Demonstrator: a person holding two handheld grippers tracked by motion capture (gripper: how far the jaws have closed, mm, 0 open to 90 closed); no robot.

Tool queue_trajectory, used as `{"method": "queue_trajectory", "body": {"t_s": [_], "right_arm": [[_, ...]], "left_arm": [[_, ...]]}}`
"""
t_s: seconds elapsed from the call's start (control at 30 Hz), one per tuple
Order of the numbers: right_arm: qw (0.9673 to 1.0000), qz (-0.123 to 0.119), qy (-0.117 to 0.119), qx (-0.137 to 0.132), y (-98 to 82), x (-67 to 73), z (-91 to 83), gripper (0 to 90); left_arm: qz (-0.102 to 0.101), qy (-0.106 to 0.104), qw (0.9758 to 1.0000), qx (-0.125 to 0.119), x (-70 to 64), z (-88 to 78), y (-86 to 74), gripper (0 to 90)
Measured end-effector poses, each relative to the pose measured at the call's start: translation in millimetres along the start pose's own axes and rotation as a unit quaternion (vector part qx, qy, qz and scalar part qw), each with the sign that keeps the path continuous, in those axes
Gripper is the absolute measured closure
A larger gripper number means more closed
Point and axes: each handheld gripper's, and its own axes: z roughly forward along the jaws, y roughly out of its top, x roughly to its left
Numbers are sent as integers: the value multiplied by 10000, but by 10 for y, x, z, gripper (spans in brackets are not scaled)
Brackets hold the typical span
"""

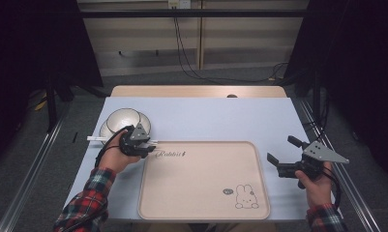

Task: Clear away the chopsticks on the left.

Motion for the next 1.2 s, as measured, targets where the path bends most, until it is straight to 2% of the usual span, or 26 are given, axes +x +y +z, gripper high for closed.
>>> {"method": "queue_trajectory", "body": {"t_s": [0.77,0.8,0.83,0.87,0.9,0.93,0.97,1.0,1.03,1.07,1.1,1.13,1.17,1.2], "right_arm": [[10000,-39,6,50,-1,8,-4,0],[10000,-37,19,34,0,8,-2,0],[10000,-30,20,32,1,10,-4,0],[10000,-31,47,42,1,12,-6,0],[10000,-41,53,60,1,12,-7,0],[10000,-63,24,38,1,12,-4,0],[10000,-51,36,31,1,9,-4,0],[10000,-51,36,31,1,9,-4,0],[10000,-32,33,34,2,10,-5,0],[10000,-48,27,18,3,7,-6,0],[10000,-22,23,20,3,10,-9,0],[10000,-31,31,21,4,5,-11,0],[10000,-23,43,4,5,3,-11,0],[10000,-21,33,13,6,1,-14,0]], "left_arm": [[293,-177,9994,104,-13,27,-75,643],[293,-177,9994,104,-13,27,-75,655],[474,-116,9987,146,-18,34,-68,672],[460,-69,9988,151,-19,35,-67,683],[458,-131,9988,143,-20,39,-67,700],[458,-131,9988,143,-20,39,-67,734],[496,-22,9985,216,-15,26,-48,811],[496,-22,9985,216,-15,26,-48,871],[112,-147,9998,126,-16,20,-42,871],[-118,-196,9997,-86,-13,-2,-36,873],[-83,-132,9999,-17,1,-63,-1,874],[-276,-192,9992,-201,3,-108,23,875],[-363,-207,9987,-278,11,-147,39,875],[-603,-247,9970,-423,12,-202,69,875]]}}
